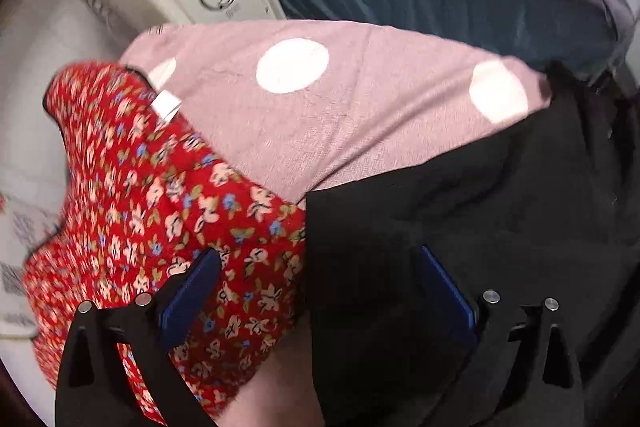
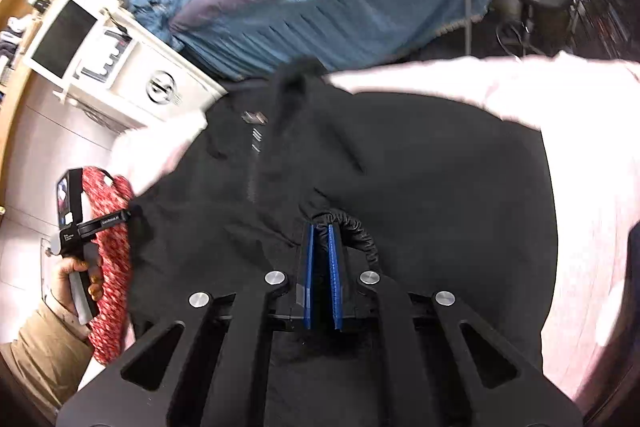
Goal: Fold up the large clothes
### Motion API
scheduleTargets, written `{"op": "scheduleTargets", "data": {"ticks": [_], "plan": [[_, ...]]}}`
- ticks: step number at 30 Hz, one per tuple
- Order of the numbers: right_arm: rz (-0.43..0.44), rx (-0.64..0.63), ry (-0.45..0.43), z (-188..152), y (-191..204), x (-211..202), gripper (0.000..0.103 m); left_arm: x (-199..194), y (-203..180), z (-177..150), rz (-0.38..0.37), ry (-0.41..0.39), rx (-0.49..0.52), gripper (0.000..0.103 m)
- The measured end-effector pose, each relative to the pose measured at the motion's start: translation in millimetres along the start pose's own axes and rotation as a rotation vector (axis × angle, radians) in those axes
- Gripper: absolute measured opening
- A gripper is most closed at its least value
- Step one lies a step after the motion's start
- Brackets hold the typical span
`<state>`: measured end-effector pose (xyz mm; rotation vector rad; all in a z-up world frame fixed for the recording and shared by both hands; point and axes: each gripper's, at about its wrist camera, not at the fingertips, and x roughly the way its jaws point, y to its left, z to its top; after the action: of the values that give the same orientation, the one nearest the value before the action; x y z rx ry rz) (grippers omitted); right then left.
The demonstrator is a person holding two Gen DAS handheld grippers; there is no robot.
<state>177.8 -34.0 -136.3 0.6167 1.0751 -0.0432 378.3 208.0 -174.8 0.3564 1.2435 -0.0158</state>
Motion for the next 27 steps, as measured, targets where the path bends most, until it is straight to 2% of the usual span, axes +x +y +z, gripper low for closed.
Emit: {"op": "scheduleTargets", "data": {"ticks": [1, 2, 3, 5, 6, 7, 8, 10, 12, 14, 15, 16, 17, 18, 19, 21, 27], "plan": [[-0.003, 0.009, 0.017, -3, -4, 5, 0.008, 3, -10, 1, 0.058, -0.007, 0.055, 0.071], [-0.008, 0.019, 0.027, -6, -7, 9, 0.008, 4, -15, 2, 0.123, -0.024, 0.100, 0.058], [-0.012, 0.031, 0.039, -9, -10, 13, 0.008, 4, -18, 4, 0.151, -0.040, 0.123, 0.035], [-0.021, 0.046, 0.055, -15, -14, 20, 0.008, -1, -11, 14, 0.143, -0.058, 0.119, 0.018], [-0.026, 0.057, 0.060, -16, -16, 23, 0.008, -2, -3, 16, 0.145, -0.064, 0.107, 0.001], [-0.023, 0.065, 0.063, -17, -18, 26, 0.008, -3, 2, 21, 0.161, -0.078, 0.109, 0.000], [-0.023, 0.071, 0.066, -17, -19, 29, 0.009, -3, 8, 25, 0.211, -0.091, 0.121, 0.000], [-0.072, 0.058, 0.073, -16, -18, 37, 0.009, 5, 15, 35, 0.278, -0.096, 0.141, 0.001], [-0.134, 0.028, 0.111, -16, -19, 50, 0.017, 13, 19, 43, 0.259, -0.076, 0.119, 0.001], [-0.195, 0.022, 0.167, -20, -22, 65, 0.022, 1, 21, 47, 0.236, -0.092, 0.082, 0.002], [-0.197, 0.020, 0.172, -21, -22, 67, 0.029, -7, 23, 49, 0.203, -0.100, 0.055, 0.006], [-0.210, 0.018, 0.172, -23, -23, 67, 0.036, -15, 22, 47, 0.178, -0.105, 0.040, 0.031], [-0.231, 0.024, 0.165, -25, -25, 65, 0.050, -25, 28, 44, 0.155, -0.118, 0.026, 0.052], [-0.245, 0.044, 0.144, -27, -28, 59, 0.057, -40, 32, 39, 0.135, -0.163, 0.009, 0.090], [-0.233, 0.071, 0.119, -28, -32, 51, 0.058, -48, 33, 26, 0.116, -0.208, 0.000, 0.097], [-0.202, 0.127, 0.091, -33, -41, 37, 0.058, -73, 31, 4, 0.065, -0.262, 0.004, 0.097], [-0.192, 0.150, 0.112, -65, -58, 5, 0.058, -98, 36, -69, -0.102, -0.183, 0.028, 0.097]]}}
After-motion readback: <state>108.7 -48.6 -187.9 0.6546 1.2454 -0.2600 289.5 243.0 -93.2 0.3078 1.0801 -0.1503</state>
